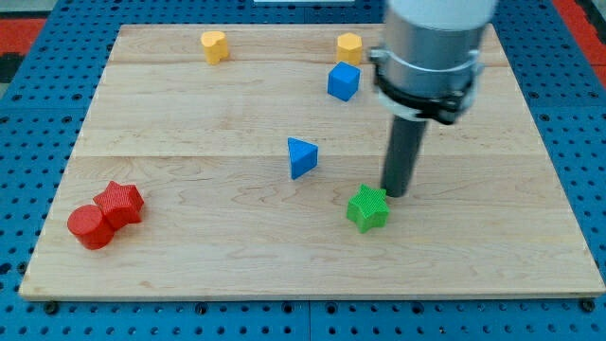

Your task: Place the green star at the bottom center of the board

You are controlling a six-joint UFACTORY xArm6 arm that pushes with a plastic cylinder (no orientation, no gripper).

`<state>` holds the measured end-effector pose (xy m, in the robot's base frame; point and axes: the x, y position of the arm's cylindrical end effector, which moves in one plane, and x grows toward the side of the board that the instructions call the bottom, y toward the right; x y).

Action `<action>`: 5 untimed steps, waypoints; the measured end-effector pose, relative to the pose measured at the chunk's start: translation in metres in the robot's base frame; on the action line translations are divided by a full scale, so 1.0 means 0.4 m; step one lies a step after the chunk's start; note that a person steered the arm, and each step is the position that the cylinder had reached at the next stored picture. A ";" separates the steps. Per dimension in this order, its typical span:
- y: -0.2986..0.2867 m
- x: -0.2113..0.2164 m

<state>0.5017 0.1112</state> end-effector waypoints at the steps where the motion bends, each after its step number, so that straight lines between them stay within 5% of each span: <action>1: -0.045 0.034; 3: -0.348 0.114; 4: -0.276 0.061; 5: -0.008 -0.009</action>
<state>0.4981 0.1082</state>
